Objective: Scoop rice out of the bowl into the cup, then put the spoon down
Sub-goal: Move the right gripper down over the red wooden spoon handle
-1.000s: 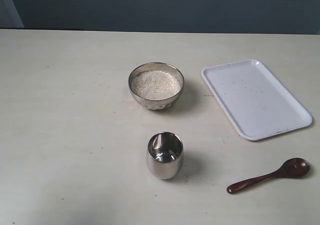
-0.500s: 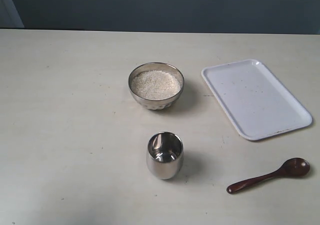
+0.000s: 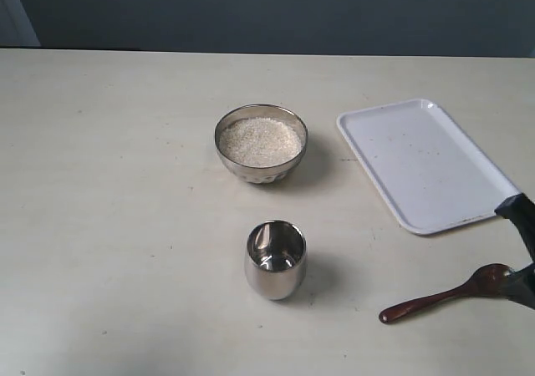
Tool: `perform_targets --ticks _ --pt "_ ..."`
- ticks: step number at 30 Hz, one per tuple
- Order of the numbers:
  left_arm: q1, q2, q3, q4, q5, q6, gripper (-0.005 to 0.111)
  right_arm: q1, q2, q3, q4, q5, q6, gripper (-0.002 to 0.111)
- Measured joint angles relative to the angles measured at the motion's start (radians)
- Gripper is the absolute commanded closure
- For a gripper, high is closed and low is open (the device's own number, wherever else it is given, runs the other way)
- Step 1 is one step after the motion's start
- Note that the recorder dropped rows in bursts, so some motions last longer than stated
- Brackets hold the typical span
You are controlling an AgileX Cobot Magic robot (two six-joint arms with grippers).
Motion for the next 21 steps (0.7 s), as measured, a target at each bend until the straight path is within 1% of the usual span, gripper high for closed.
perform_targets --ticks 2,4,6,10,14,16,18,20,21 --pt "0.0 0.0 0.0 0.0 0.0 0.0 0.106 0.055 0.021 0.007 -0.049 -0.038 0.085 0.109" --pt "0.0 0.0 0.0 0.0 0.0 0.0 0.106 0.102 0.032 0.011 -0.057 -0.117 0.106 0.109" --pt "0.0 0.0 0.0 0.0 0.0 0.0 0.106 0.134 0.037 0.011 -0.03 -0.238 0.115 0.109" --pt "0.0 0.0 0.0 0.0 0.0 0.0 0.106 0.156 0.037 0.011 -0.006 -0.445 0.108 0.109" --pt "0.0 0.0 0.0 0.0 0.0 0.0 0.106 0.158 0.037 0.011 -0.059 -0.568 0.076 0.109" --pt "0.0 0.0 0.0 0.0 0.0 0.0 0.106 0.158 0.037 0.011 -0.049 -0.579 0.072 0.109" --pt "0.0 0.0 0.0 0.0 0.0 0.0 0.106 0.158 0.044 0.011 -0.002 -0.529 0.077 0.108" --pt "0.0 0.0 0.0 0.0 0.0 0.0 0.106 0.158 0.07 0.011 0.044 -0.424 0.075 0.102" --pt "0.0 0.0 0.0 0.0 0.0 0.0 0.106 0.158 0.084 0.011 0.062 -0.37 0.061 0.096"
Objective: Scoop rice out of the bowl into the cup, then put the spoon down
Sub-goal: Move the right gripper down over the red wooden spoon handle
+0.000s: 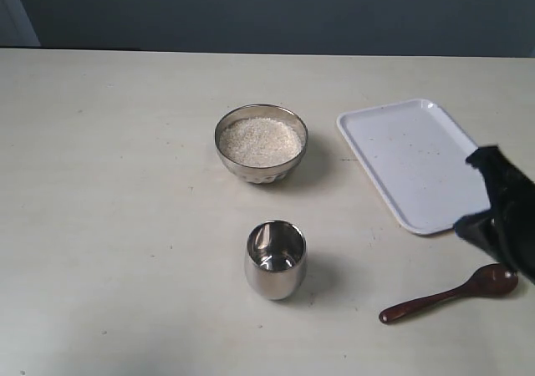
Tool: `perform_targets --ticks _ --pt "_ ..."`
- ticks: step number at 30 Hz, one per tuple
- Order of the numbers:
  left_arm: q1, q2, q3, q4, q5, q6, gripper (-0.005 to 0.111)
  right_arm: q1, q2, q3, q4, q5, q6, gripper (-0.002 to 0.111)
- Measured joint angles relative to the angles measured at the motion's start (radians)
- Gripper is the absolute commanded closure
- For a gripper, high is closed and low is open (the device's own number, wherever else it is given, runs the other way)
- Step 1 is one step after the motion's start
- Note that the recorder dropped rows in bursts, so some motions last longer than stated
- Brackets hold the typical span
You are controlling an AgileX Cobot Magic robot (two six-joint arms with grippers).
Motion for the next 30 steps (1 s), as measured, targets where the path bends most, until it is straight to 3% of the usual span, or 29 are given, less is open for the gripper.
perform_targets --ticks 4,6,20,30 --pt "0.0 0.0 0.0 0.0 0.0 0.0 0.106 0.0 0.056 0.0 0.182 0.069 -0.208 0.063" --pt "0.0 0.0 0.0 0.0 0.0 0.0 0.106 0.0 0.072 0.0 0.288 0.066 -0.297 0.058" --pt "0.0 0.0 0.0 0.0 0.0 0.0 0.106 0.002 0.331 -0.01 0.447 0.148 -0.376 0.058" --pt "0.0 0.0 0.0 0.0 0.0 0.0 0.106 0.002 0.503 -0.012 0.532 0.062 -0.378 0.058"
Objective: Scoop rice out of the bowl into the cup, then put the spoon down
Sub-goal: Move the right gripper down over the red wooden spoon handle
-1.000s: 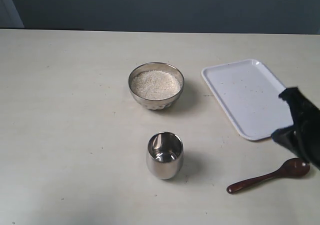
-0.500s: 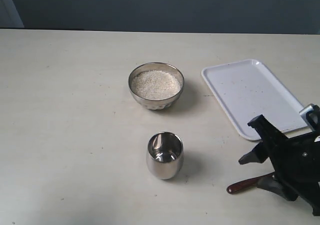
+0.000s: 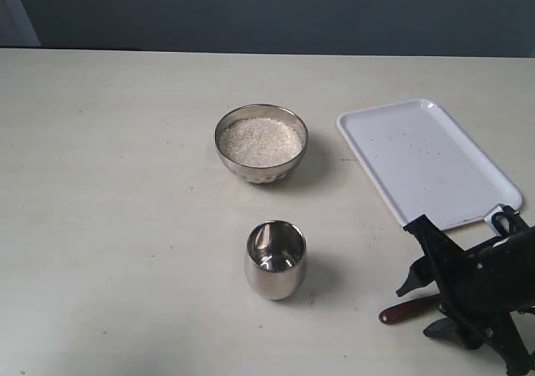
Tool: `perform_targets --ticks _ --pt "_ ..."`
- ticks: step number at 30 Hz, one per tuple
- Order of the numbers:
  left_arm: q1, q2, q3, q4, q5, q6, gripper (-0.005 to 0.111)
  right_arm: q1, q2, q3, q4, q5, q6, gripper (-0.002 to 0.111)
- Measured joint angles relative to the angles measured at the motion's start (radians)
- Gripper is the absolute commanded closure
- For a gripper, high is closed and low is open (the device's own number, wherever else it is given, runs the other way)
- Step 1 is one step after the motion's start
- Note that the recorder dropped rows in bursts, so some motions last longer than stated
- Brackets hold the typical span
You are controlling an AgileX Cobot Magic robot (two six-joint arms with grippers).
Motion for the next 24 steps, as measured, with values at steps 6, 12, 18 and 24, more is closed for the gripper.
perform_targets --ticks 6,12,18,24 --pt "0.0 0.0 0.0 0.0 0.0 0.0 0.106 0.0 0.009 0.0 0.01 -0.069 0.0 0.058" --pt "0.0 0.0 0.0 0.0 0.0 0.0 0.106 0.0 0.052 -0.026 0.03 -0.067 0.004 0.059" --pt "0.0 0.0 0.0 0.0 0.0 0.0 0.106 0.0 0.117 -0.115 -0.002 0.006 0.004 0.085" --pt "0.0 0.0 0.0 0.0 0.0 0.0 0.106 0.0 0.151 -0.168 -0.029 0.099 0.004 0.092"
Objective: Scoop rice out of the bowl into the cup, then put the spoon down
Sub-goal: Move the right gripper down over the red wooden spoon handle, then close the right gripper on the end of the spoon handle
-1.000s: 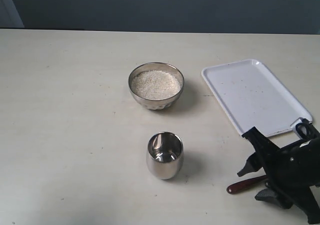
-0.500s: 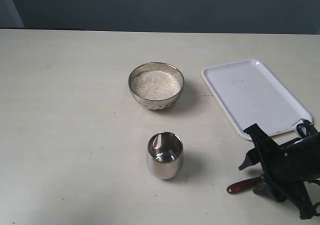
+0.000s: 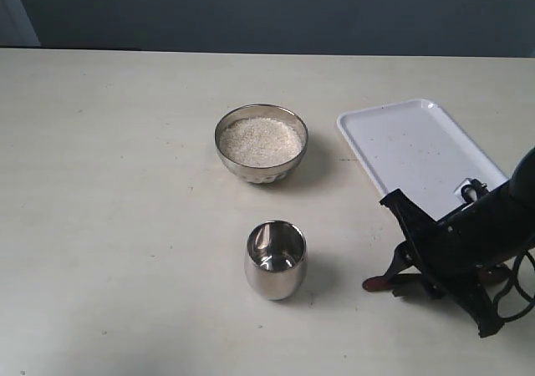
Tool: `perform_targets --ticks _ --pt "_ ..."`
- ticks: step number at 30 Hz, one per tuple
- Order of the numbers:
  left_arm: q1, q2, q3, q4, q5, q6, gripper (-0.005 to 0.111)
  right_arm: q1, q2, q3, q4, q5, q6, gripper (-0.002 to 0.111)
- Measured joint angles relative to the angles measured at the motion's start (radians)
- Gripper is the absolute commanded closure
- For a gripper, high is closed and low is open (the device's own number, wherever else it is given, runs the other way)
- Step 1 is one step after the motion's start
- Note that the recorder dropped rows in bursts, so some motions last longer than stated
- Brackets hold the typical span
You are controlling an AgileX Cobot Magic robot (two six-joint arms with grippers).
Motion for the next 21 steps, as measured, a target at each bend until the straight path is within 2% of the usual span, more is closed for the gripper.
perform_targets --ticks 8,11,14,21 --pt "0.0 0.0 0.0 0.0 0.0 0.0 0.106 0.0 0.004 -0.002 -0.006 0.065 0.017 0.093" --pt "0.0 0.0 0.0 0.0 0.0 0.0 0.106 0.0 0.004 -0.004 -0.023 0.111 0.019 0.098" --pt "0.0 0.0 0.0 0.0 0.0 0.0 0.106 0.0 0.004 -0.008 -0.051 0.154 0.019 0.109" --pt "0.0 0.0 0.0 0.0 0.0 0.0 0.106 0.0 0.015 -0.002 -0.201 0.282 0.021 0.109"
